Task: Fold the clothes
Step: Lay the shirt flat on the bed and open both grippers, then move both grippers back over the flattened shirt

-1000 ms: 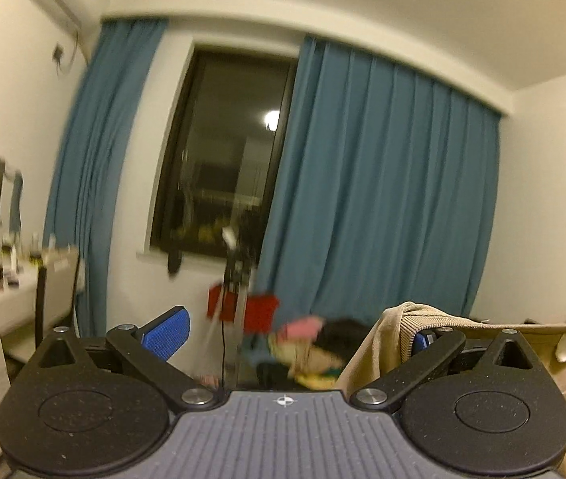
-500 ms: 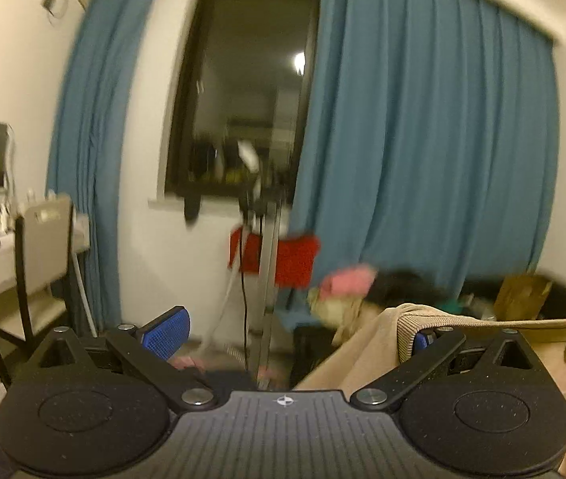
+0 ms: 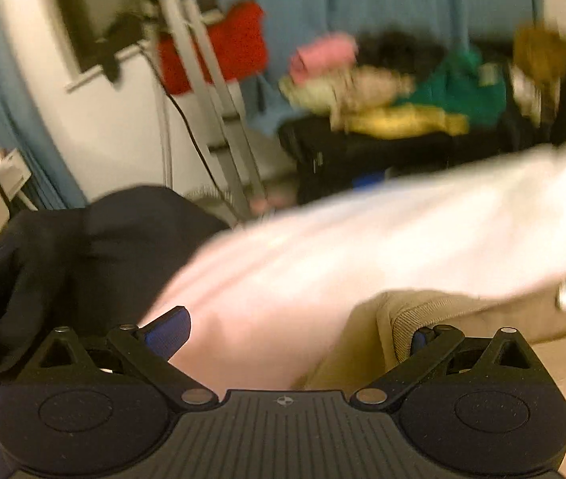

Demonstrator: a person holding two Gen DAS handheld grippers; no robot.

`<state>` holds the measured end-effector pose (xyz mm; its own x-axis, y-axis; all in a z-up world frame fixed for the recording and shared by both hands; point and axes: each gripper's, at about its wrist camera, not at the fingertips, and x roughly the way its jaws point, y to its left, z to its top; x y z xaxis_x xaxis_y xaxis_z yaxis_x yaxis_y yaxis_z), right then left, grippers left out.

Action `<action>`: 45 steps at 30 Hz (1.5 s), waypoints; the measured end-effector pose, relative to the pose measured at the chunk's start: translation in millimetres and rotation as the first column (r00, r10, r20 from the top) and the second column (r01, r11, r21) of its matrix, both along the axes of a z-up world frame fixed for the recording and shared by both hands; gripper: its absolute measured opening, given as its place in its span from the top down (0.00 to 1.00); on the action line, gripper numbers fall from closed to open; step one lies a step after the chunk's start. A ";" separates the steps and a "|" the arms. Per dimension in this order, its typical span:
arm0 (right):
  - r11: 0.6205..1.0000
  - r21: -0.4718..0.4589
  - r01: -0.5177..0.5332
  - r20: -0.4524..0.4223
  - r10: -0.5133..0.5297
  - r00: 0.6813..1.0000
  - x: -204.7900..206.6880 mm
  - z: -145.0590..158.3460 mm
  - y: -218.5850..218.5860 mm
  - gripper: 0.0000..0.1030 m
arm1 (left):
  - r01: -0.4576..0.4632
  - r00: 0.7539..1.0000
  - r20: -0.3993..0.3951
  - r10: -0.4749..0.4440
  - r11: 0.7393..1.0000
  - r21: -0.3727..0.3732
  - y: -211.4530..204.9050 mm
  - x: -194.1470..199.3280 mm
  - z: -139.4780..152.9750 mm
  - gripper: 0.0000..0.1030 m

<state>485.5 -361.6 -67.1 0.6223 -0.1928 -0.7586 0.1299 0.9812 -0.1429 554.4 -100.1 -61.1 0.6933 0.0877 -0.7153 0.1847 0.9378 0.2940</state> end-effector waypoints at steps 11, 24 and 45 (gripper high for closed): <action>0.940 0.319 -0.121 0.196 0.059 0.979 -43.2 36.4 10.2 0.21 | 0.119 0.992 0.084 -0.098 0.946 -0.302 2.2 -34.1 17.8 0.00; 0.961 0.270 -0.055 0.469 -0.081 0.880 -260.5 69.0 49.6 0.21 | 0.183 0.913 0.405 -0.057 0.943 -0.279 19.3 -260.5 76.9 0.00; 0.949 0.297 -0.103 0.561 -0.086 0.823 -474.8 54.9 80.7 0.21 | 0.179 0.921 0.385 -0.055 0.939 -0.294 78.4 -506.3 52.8 0.00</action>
